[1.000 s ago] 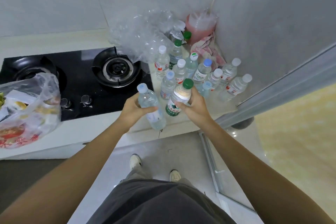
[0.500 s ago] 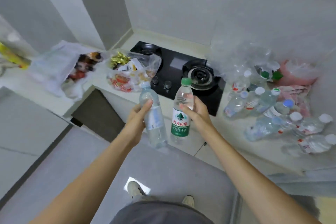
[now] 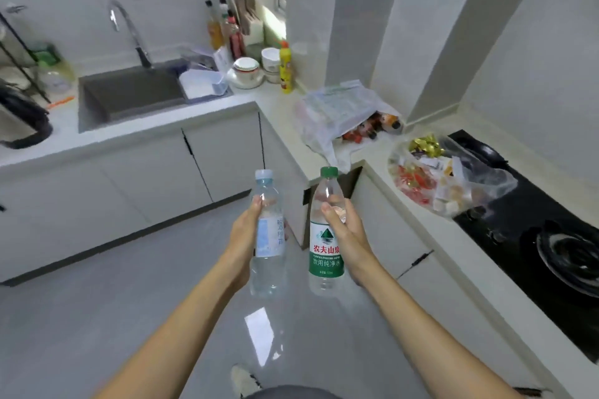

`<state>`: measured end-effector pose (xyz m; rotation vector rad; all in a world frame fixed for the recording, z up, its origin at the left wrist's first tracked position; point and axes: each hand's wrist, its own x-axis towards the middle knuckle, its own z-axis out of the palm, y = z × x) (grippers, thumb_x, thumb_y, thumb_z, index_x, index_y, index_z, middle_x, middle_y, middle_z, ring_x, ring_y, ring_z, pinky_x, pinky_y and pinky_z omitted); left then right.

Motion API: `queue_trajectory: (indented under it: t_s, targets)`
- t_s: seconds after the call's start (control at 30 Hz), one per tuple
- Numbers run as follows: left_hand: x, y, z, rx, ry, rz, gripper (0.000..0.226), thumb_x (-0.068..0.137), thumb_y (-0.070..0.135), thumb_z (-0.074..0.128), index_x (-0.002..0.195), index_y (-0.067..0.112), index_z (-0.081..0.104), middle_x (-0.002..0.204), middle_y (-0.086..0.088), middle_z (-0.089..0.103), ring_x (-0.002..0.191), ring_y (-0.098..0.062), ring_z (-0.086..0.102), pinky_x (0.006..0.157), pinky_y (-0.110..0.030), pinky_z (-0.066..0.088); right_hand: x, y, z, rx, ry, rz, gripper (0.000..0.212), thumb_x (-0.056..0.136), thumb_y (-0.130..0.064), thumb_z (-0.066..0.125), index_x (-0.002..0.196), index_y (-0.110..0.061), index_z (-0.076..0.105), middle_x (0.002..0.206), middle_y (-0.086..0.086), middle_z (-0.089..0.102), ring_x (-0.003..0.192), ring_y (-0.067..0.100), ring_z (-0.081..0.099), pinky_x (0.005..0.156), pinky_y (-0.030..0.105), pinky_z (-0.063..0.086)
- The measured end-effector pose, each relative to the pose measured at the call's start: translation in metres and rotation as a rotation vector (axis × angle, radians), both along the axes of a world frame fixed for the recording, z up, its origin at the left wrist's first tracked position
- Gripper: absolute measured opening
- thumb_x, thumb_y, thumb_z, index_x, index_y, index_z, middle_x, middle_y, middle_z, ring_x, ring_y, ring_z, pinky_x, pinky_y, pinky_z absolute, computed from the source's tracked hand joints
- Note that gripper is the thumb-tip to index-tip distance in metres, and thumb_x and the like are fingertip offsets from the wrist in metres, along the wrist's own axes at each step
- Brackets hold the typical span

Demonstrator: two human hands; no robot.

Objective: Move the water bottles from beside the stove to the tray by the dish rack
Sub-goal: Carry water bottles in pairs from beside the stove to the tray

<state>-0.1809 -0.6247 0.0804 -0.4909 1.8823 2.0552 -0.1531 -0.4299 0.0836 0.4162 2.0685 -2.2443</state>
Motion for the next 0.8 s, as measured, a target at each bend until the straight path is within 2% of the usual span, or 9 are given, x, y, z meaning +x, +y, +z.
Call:
queue_trajectory:
  t_s: [0.13, 0.23, 0.4, 0.5, 0.6, 0.7, 0.8]
  targets:
    - [-0.013, -0.124, 0.016, 0.065, 0.003, 0.166, 0.061, 0.101, 0.061, 0.048, 0.121, 0.007, 0.068, 0.088, -0.015, 0.078, 0.070, -0.028, 0.074, 0.065, -0.037, 0.064, -0.053, -0.123, 0.014, 0.018, 0.021, 0.092, 0.027, 0.101, -0.034, 0.068, 0.120, -0.015, 0.066, 0.107, 0.013, 0.078, 0.089, 0.017, 0.076, 0.077, 0.029, 0.059]
    - [-0.011, -0.206, 0.033, 0.102, 0.027, 0.304, 0.066, 0.094, 0.068, 0.053, 0.120, 0.010, 0.069, 0.089, -0.015, 0.078, 0.073, -0.030, 0.074, 0.067, -0.038, 0.063, -0.083, -0.208, 0.030, 0.025, 0.026, 0.212, 0.034, 0.096, -0.043, 0.068, 0.119, -0.017, 0.067, 0.100, 0.007, 0.078, 0.086, 0.020, 0.076, 0.075, 0.032, 0.059]
    - [0.002, -0.331, 0.048, 0.098, 0.110, 0.533, 0.085, 0.071, 0.081, 0.058, 0.116, 0.010, 0.069, 0.089, -0.016, 0.078, 0.075, -0.029, 0.075, 0.072, -0.040, 0.064, -0.123, -0.350, 0.048, 0.033, 0.114, 0.444, 0.028, 0.102, -0.039, 0.063, 0.121, -0.020, 0.069, 0.102, -0.003, 0.078, 0.086, 0.013, 0.075, 0.075, 0.031, 0.058]
    - [0.006, -0.393, 0.054, 0.057, 0.138, 0.660, 0.080, 0.075, 0.078, 0.056, 0.111, 0.009, 0.069, 0.085, -0.013, 0.077, 0.071, -0.024, 0.076, 0.064, -0.035, 0.063, -0.138, -0.432, 0.054, 0.034, 0.150, 0.571, 0.031, 0.102, -0.040, 0.062, 0.125, -0.019, 0.067, 0.105, -0.004, 0.077, 0.085, 0.008, 0.075, 0.077, 0.030, 0.058]
    - [-0.007, -0.451, 0.057, 0.039, 0.177, 0.733, 0.074, 0.079, 0.075, 0.054, 0.111, 0.010, 0.071, 0.083, -0.011, 0.077, 0.068, -0.020, 0.075, 0.059, -0.031, 0.061, -0.154, -0.503, 0.056, 0.017, 0.174, 0.657, 0.030, 0.102, -0.041, 0.063, 0.124, -0.020, 0.067, 0.108, 0.000, 0.077, 0.090, 0.012, 0.075, 0.086, 0.040, 0.061]
    - [-0.032, -0.510, 0.052, 0.017, 0.218, 0.759, 0.080, 0.080, 0.076, 0.055, 0.119, 0.007, 0.069, 0.087, -0.015, 0.077, 0.070, -0.024, 0.075, 0.060, -0.033, 0.061, -0.174, -0.569, 0.057, -0.008, 0.212, 0.724, 0.029, 0.102, -0.040, 0.066, 0.122, -0.020, 0.067, 0.109, 0.004, 0.077, 0.098, 0.021, 0.075, 0.094, 0.046, 0.060]
    - [-0.063, -0.573, 0.045, 0.008, 0.223, 0.801, 0.079, 0.081, 0.080, 0.058, 0.121, 0.012, 0.069, 0.091, -0.015, 0.078, 0.078, -0.029, 0.076, 0.072, -0.042, 0.062, -0.204, -0.630, 0.056, -0.028, 0.241, 0.767, 0.025, 0.102, -0.038, 0.066, 0.121, -0.022, 0.068, 0.110, 0.005, 0.077, 0.101, 0.022, 0.076, 0.092, 0.040, 0.062]
